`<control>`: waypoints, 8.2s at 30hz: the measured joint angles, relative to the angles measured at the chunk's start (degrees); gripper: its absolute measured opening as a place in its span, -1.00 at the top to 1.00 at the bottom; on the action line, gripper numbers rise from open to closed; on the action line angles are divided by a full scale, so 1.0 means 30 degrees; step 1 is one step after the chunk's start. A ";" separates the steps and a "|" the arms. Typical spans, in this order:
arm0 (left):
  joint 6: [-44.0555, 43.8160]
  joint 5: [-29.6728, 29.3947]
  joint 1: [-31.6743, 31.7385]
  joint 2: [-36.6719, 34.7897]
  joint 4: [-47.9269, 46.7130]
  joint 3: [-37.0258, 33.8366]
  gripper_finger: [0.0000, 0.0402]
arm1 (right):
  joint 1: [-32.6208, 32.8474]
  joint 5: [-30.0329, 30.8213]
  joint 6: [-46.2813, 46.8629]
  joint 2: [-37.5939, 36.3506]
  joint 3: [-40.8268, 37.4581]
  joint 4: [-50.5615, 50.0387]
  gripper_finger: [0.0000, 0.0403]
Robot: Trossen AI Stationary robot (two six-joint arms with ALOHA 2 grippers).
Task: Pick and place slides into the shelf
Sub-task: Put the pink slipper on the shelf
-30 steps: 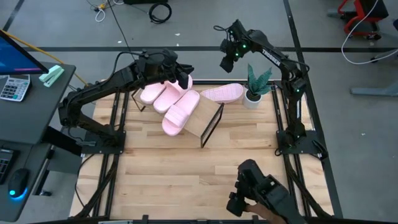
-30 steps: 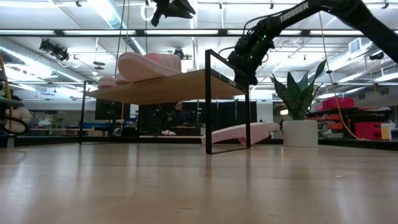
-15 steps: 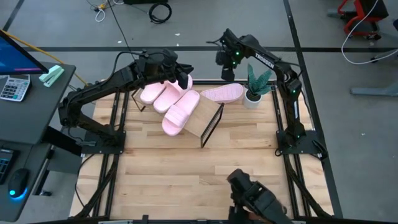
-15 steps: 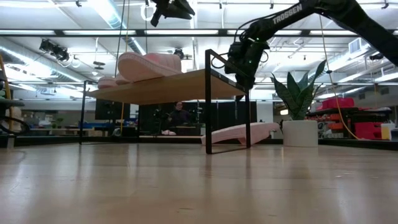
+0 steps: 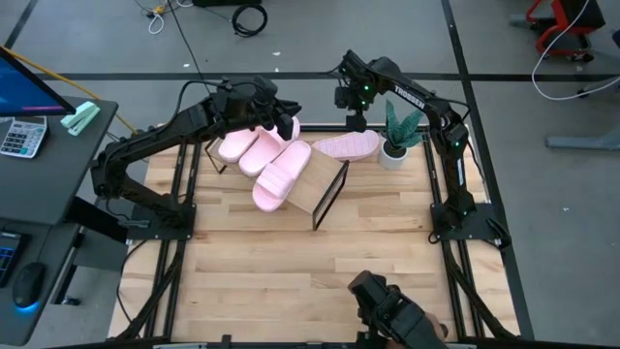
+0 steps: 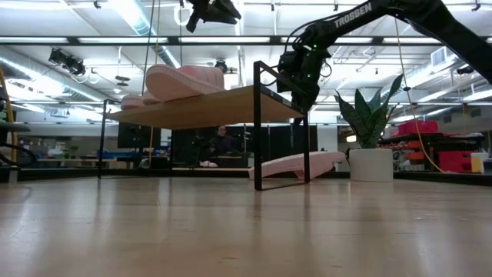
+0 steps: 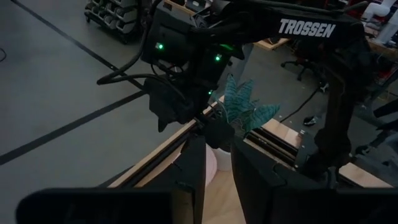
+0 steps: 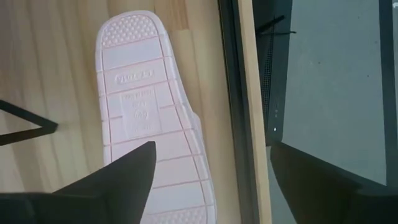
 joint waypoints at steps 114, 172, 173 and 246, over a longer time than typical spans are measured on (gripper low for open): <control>0.0831 0.0359 -0.0004 -0.0007 -0.1567 0.0000 0.69 | 0.0689 0.3042 -0.1054 0.1945 -0.0493 0.0574 1.00; 0.1373 0.0355 0.0000 -0.0007 -0.1567 -0.0007 0.66 | 0.1657 0.0842 0.0943 0.1851 -0.3955 -0.0689 -0.27; 0.1377 0.0351 0.0000 -0.0007 -0.1574 -0.0007 0.66 | 0.1750 0.1389 0.0916 0.1835 -0.4391 -0.0253 -0.28; 0.1171 0.0351 0.0860 -0.0001 -0.1975 -0.0007 0.66 | 0.1526 0.5502 0.5975 -0.7558 -0.4459 0.4132 0.99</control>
